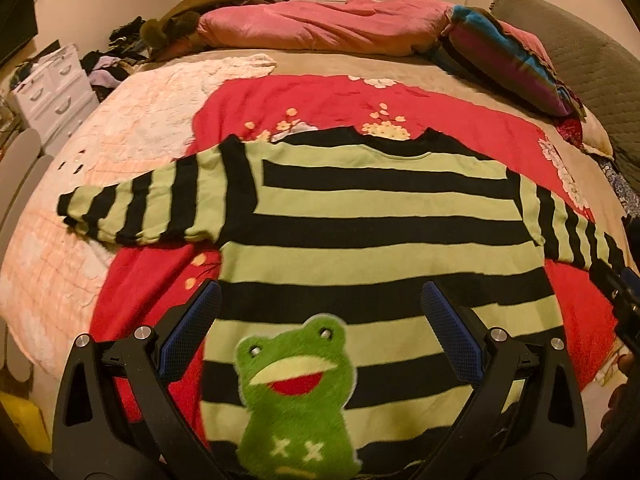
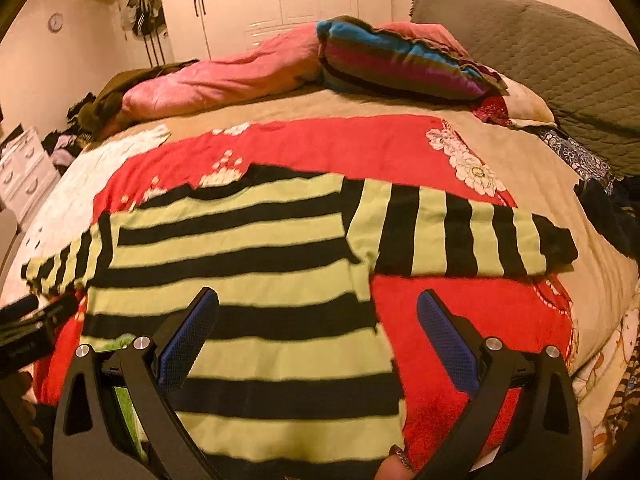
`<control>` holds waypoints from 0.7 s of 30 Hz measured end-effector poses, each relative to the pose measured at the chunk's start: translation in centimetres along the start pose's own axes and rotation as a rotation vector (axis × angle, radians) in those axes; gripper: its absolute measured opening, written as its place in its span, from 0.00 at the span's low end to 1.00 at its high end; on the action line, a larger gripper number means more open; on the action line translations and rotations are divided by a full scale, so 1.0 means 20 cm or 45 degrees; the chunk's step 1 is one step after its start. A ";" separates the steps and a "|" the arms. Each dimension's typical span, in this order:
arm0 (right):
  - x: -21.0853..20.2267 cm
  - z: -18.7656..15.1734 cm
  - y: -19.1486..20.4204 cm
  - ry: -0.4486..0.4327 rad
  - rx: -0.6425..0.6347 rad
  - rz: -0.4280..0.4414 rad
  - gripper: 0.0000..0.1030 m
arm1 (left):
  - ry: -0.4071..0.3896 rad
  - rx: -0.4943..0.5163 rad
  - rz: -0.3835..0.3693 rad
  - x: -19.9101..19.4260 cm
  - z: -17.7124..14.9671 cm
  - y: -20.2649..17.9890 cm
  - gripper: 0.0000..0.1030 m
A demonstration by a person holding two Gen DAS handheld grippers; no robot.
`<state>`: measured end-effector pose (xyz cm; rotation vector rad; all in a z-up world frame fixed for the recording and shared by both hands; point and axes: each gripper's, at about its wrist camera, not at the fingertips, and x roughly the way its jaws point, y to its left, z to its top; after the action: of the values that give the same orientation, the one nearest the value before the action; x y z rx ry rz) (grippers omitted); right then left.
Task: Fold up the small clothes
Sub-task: 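Move the right gripper to the black sleeve cuff and grasp it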
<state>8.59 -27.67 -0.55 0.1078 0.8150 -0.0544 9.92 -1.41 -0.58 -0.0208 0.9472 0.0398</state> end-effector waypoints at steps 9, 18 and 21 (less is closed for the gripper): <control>0.14 0.12 -0.15 0.022 0.046 -0.056 0.96 | 0.016 0.042 -0.021 0.16 0.09 -0.11 0.91; 0.38 0.19 -0.60 0.124 0.252 -0.199 0.96 | 0.052 0.103 -0.053 0.35 0.14 -0.22 0.91; 0.46 0.18 -0.82 0.163 0.345 -0.315 0.96 | 0.068 0.126 -0.084 0.42 0.16 -0.25 0.91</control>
<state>15.90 -44.48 -6.04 0.2678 0.9426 -0.3952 17.66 -6.15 -5.59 0.0386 1.0006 -0.0688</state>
